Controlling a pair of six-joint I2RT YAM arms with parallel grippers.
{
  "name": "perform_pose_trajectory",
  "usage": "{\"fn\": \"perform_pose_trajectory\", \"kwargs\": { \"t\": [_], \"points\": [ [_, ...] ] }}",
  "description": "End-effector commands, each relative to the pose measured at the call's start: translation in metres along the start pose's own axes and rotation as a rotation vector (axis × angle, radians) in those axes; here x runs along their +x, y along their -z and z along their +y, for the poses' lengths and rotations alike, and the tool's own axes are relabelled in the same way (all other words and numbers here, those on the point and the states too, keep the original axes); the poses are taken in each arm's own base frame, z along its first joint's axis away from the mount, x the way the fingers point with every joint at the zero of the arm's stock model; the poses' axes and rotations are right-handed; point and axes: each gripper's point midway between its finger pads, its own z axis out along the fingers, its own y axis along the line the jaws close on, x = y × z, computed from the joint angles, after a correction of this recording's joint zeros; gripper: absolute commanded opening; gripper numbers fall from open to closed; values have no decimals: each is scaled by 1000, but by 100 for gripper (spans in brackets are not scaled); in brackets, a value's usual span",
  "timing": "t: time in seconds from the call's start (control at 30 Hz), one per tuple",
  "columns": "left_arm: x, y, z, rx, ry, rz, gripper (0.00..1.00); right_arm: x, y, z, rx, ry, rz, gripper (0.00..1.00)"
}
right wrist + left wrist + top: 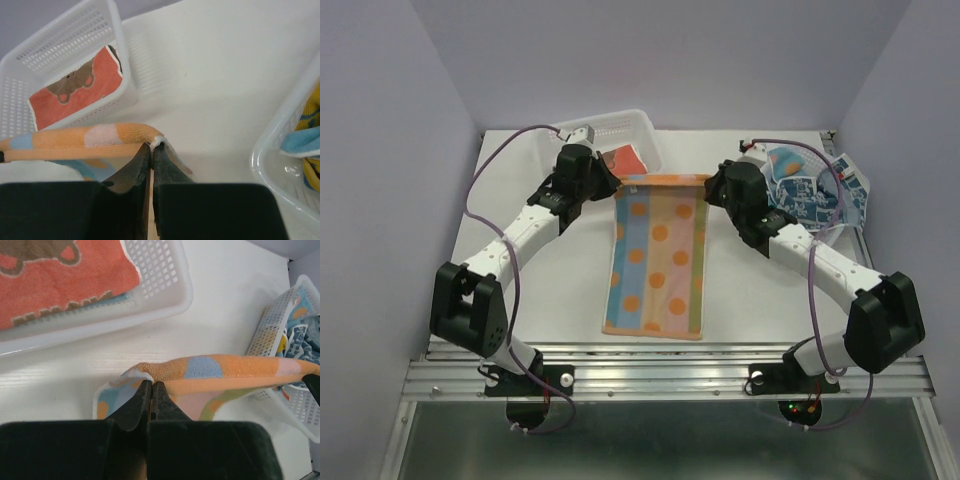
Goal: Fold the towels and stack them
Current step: Flatten out the crumpled towel, then fold the towel
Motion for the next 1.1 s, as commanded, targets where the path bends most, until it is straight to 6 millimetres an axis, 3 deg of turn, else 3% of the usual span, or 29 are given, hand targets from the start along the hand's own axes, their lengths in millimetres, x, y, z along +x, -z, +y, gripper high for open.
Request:
{"fn": "perform_pose_trajectory", "kwargs": {
  "t": [0.0, 0.13, 0.3, 0.37, 0.4, 0.47, 0.5, 0.6, 0.63, 0.67, 0.7, 0.73, 0.9, 1.07],
  "points": [
    [-51, 0, -16, 59, -61, -131, 0, -60, -14, 15, -63, -49, -133, 1],
    [-46, -10, -13, 61, -72, -102, 0, -42, -27, 14, -87, -55, -61, 1],
    [-23, -9, -1, 40, -49, -52, 0, -11, -19, 15, -119, -53, 83, 1],
    [-10, -5, 7, 21, -25, -24, 0, 2, -6, 12, -132, -57, 142, 1],
    [2, 0, 15, 6, -13, -3, 0, 18, -1, 3, -113, -63, 186, 1],
    [12, 12, 18, 9, 24, 9, 0, 22, 16, 2, -134, -86, 210, 1],
    [32, 15, 29, -9, 38, 46, 0, 36, 27, -5, -124, -105, 253, 1],
    [52, 32, 32, 7, 84, 75, 0, 62, 50, -3, -186, -136, 354, 1],
    [73, 36, 42, -10, 95, 114, 0, 83, 58, -11, -185, -152, 407, 1],
    [79, 45, 36, 11, 121, 119, 0, 88, 71, -4, -240, -167, 439, 1],
    [98, 51, 45, -6, 140, 155, 0, 94, 79, -3, -260, -181, 464, 1],
    [107, 57, 46, -5, 146, 175, 0, 114, 89, -8, -263, -196, 514, 1],
    [134, 95, 59, -77, 149, 214, 0, 144, 126, -19, -257, -238, 598, 1],
    [163, 118, 67, -75, 132, 300, 0, 175, 163, -20, -282, -220, 735, 1]
  ]
}}
